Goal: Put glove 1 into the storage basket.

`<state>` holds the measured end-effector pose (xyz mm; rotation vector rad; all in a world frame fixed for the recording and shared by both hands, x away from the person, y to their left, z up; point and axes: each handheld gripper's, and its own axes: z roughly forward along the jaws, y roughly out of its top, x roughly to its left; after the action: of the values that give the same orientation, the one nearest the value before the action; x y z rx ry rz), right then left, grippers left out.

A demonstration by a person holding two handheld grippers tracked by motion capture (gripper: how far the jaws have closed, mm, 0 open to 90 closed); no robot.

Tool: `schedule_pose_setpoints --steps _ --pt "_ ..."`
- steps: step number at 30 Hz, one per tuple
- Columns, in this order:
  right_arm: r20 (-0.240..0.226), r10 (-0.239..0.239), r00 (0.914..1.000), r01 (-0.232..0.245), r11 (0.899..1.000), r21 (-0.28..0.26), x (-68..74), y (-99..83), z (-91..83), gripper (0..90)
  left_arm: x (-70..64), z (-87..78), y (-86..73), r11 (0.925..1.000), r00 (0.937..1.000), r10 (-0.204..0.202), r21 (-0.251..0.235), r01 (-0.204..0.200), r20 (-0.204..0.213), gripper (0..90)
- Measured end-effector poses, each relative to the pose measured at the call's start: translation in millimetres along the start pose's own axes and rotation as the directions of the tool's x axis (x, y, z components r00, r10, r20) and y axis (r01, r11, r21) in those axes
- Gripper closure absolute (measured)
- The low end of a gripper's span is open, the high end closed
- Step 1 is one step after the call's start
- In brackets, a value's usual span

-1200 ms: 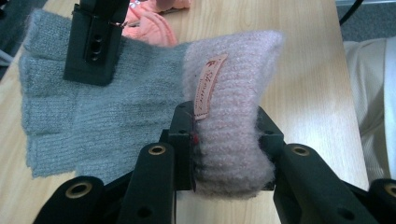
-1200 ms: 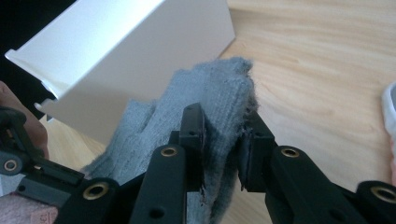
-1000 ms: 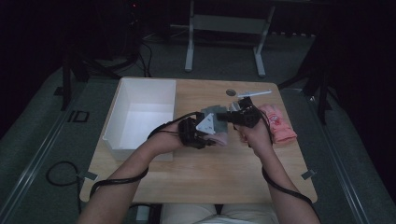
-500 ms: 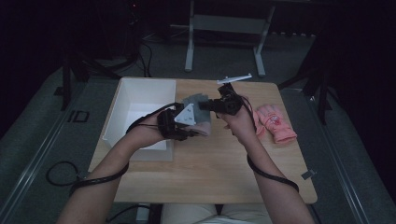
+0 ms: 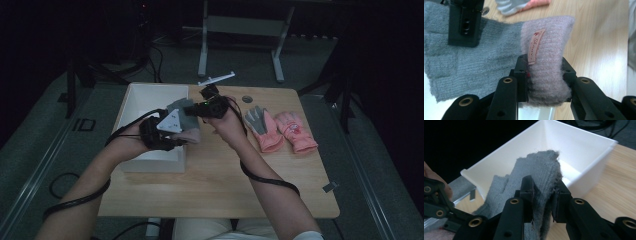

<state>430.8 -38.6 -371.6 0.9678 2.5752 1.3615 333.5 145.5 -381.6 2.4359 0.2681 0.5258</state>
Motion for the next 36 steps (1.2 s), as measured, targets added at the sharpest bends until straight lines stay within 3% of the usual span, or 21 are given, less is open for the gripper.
schedule_pose_setpoints --steps 7,12,14,17,20,26,30,32,34,36 --pt "-0.047 -0.021 0.9987 0.022 0.999 0.035 20.4 13.8 39.3 74.5 4.9 -16.8 -32.3 0.9984 0.9994 -0.031 0.046 0.032 -0.014 67.7" --pt "-0.064 -0.026 0.9976 0.029 0.999 0.044 30.7 19.9 61.7 74.5 11.0 -21.9 -55.3 0.9974 0.9985 -0.051 0.049 0.052 -0.018 67.6" --pt "-0.057 -0.021 0.9981 0.024 0.998 0.052 31.3 20.6 71.0 74.5 12.4 -18.4 -62.2 0.9975 0.9985 -0.049 0.051 0.050 -0.025 67.6" --pt "-0.039 -0.021 0.9990 0.024 0.997 0.077 29.0 19.7 83.7 74.6 11.9 -5.7 -72.0 0.9970 0.9989 -0.013 0.076 0.017 -0.045 67.6" --pt "-0.020 -0.037 0.9991 0.039 0.993 0.108 25.3 17.0 98.5 74.5 14.9 6.0 -81.0 0.9938 0.9987 -0.017 0.109 0.022 -0.047 67.6" --pt "0.020 -0.039 0.9990 0.035 0.982 0.185 16.7 14.2 126.8 74.6 18.8 29.0 -82.7 0.9800 0.9988 -0.003 0.199 0.013 -0.049 67.5" --pt "0.055 -0.043 0.9975 0.031 0.978 0.206 14.1 12.7 134.7 74.6 19.2 42.0 -79.8 0.9659 0.9976 0.029 0.259 -0.012 -0.062 67.5" --pt "0.072 -0.055 0.9959 0.038 0.974 0.223 13.9 11.8 138.7 74.5 19.0 47.4 -79.7 0.9637 0.9975 0.034 0.267 -0.016 -0.062 67.5" --pt "0.081 -0.049 0.9955 0.030 0.973 0.228 11.3 11.0 140.8 74.3 18.8 52.3 -77.5 0.9536 0.9969 0.045 0.300 -0.023 -0.065 67.4" --pt "0.089 -0.040 0.9953 0.017 0.970 0.241 9.0 10.7 143.3 74.2 20.6 54.8 -73.6 0.9512 0.9976 0.045 0.307 -0.027 -0.052 67.3"
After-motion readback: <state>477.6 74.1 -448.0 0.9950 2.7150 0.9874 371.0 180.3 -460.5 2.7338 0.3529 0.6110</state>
